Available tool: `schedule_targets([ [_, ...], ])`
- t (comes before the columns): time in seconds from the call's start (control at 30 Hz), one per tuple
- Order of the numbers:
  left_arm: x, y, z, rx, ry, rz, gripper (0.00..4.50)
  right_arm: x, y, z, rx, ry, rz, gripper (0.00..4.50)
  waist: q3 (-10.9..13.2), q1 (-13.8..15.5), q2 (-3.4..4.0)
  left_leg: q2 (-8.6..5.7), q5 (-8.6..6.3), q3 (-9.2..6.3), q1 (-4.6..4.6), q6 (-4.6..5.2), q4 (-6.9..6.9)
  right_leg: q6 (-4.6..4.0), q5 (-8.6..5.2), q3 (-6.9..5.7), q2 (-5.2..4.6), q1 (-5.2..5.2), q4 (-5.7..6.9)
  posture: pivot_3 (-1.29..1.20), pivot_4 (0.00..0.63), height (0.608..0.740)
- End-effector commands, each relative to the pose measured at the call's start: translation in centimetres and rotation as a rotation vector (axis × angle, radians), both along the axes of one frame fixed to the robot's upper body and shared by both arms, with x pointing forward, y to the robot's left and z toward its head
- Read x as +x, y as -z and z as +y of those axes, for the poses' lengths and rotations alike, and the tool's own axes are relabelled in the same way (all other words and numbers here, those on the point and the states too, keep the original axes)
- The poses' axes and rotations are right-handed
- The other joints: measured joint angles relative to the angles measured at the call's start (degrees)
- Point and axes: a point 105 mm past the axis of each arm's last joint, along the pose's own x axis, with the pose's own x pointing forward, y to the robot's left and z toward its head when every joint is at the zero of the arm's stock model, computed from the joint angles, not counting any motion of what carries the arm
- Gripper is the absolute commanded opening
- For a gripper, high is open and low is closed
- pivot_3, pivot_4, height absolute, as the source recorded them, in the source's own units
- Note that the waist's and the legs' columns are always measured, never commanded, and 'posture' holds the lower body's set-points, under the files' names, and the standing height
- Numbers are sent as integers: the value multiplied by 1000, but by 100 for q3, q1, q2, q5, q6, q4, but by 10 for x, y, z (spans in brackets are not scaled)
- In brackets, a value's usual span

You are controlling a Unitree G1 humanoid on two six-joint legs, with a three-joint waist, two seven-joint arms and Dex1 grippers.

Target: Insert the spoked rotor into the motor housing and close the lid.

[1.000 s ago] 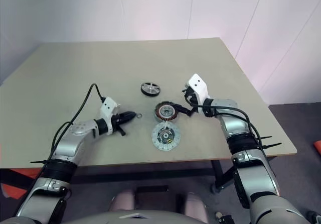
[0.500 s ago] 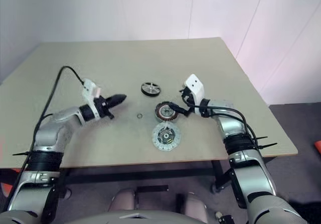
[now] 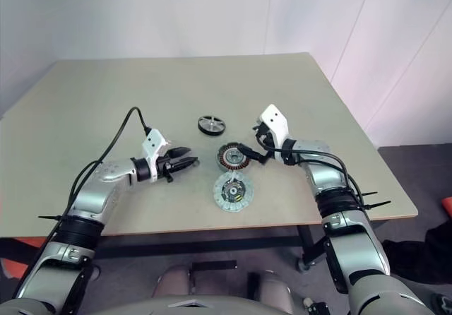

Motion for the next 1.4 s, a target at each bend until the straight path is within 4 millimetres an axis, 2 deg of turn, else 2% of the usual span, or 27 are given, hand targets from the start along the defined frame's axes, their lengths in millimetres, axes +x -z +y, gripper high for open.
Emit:
schedule_targets([
  [0.03,2,-4,-7,32,31,-43,1973,2,-17,0,5,-8,-67,4500,0,1,0,0,0,0,0,0,0,0,0,0,0,0,0,0,0,740],
  [0.33,1,16,-16,80,45,-7,1973,3,-17,3,5,-17,-67,4500,0,6,0,1,0,0,0,0,0,0,0,0,0,0,0,0,0,740],
  [0.67,7,16,-13,65,21,-20,1973,1,-16,1,3,-9,-62,4500,-1,9,1,0,0,0,4,0,0,0,0,1,0,2,2,0,0,740],
  [0.77,9,14,-11,63,-2,-29,2449,1,-16,1,4,-10,-62,4500,0,9,1,0,0,0,4,0,0,0,0,0,-1,3,2,0,0,740],
  [0.83,12,13,-9,53,-29,-33,3097,1,-16,1,3,-10,-61,4500,0,9,1,0,0,0,4,0,0,0,0,0,0,2,2,0,0,740],
  [1.27,15,8,-8,14,-52,-41,3097,2,-15,3,6,-10,-60,4500,0,9,1,0,0,0,1,0,0,0,0,0,0,1,0,0,0,740],
  [1.4,20,-2,-9,-37,-77,-71,3097,2,-15,4,8,-11,-60,4500,0,10,0,0,0,0,0,0,0,0,0,0,-1,1,-1,0,0,740],
])
